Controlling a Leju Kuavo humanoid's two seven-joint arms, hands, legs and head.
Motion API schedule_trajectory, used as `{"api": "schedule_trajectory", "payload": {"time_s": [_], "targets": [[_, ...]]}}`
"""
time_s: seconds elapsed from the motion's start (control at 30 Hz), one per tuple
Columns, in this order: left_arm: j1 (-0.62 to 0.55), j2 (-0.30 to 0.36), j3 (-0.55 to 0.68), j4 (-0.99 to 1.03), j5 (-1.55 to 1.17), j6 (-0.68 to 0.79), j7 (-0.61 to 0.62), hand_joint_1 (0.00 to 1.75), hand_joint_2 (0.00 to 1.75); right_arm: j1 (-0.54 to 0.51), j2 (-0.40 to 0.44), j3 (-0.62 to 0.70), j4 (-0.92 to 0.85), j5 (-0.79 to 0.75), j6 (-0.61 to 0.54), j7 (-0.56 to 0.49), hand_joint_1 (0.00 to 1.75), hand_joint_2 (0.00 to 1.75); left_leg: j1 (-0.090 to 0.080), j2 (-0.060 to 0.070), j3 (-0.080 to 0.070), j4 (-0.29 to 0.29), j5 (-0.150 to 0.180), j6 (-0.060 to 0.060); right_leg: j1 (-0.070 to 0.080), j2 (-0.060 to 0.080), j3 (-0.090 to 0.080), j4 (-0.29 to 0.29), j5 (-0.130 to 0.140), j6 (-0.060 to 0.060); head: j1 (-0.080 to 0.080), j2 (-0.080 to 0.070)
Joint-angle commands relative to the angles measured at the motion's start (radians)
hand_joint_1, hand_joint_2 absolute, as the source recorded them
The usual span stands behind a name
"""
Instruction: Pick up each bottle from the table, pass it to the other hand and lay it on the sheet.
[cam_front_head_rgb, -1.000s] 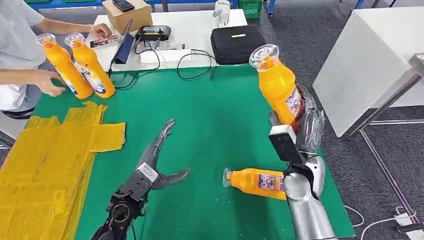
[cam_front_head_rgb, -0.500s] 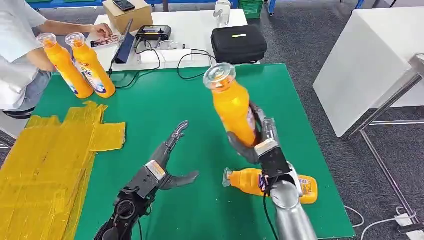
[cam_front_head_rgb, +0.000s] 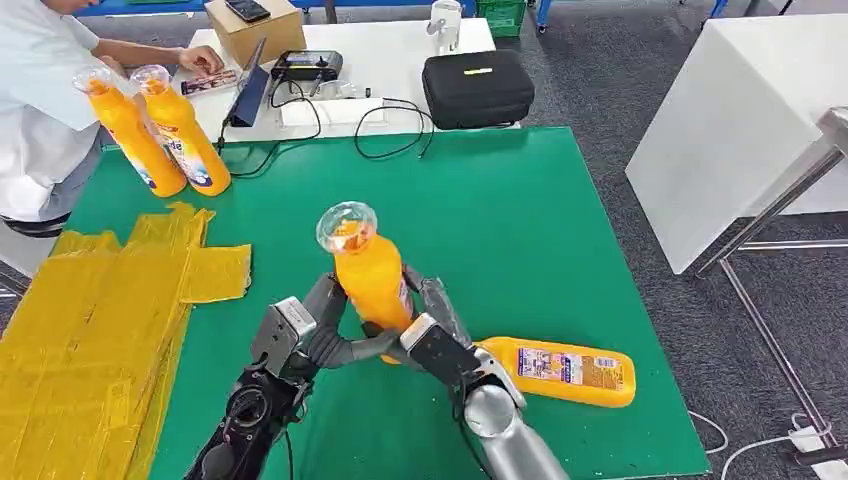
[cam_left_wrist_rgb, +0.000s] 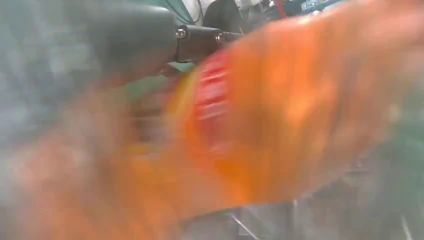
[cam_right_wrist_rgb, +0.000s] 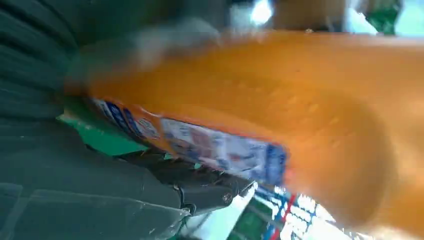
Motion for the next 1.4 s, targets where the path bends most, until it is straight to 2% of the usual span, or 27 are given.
{"api": "schedule_trajectory", "payload": {"time_s": [0.03,0.53,0.57,0.6,1.4], "targets": [[-0.035,0.009,0.002,0.027,0.027,-0.016,0.011,0.00,1.75,-0.056,0.016,0.121,0.214,0.057,-0.031,0.007,1.75,1.75,0.001,0.001,0.002,0.000,0.000,0.000,0.001,0.001,0.001,-0.001,0.000,0.000,0.000,0.000],[-0.053,0.006,0.025,0.076,0.052,-0.015,0.012,0.00,1.75,-0.060,0.028,0.147,0.264,0.092,-0.078,-0.007,1.75,1.75,0.001,0.000,0.003,0.000,-0.001,-0.001,0.001,-0.001,0.003,-0.001,0.000,0.000,0.000,0.000],[-0.053,0.006,0.025,0.076,0.052,-0.015,0.012,0.40,1.75,-0.060,0.028,0.147,0.264,0.092,-0.078,-0.007,1.75,1.75,0.001,-0.001,0.002,0.000,0.000,0.000,0.001,-0.001,0.002,-0.001,0.000,0.000,0.000,0.000],[-0.053,0.004,0.025,0.078,0.052,-0.015,0.011,1.75,1.75,-0.061,0.026,0.144,0.264,0.091,-0.078,-0.008,1.75,1.75,0.001,-0.001,0.003,0.000,-0.001,-0.001,0.001,-0.001,0.003,-0.001,0.000,0.000,0.000,0.000],[-0.050,0.001,0.028,0.087,0.057,-0.014,0.002,1.75,1.75,-0.062,0.018,0.096,0.228,0.067,-0.109,-0.024,1.75,1.75,0.001,-0.002,0.001,0.000,0.000,0.000,0.001,-0.002,0.002,-0.001,-0.001,0.000,0.000,0.000]]}}
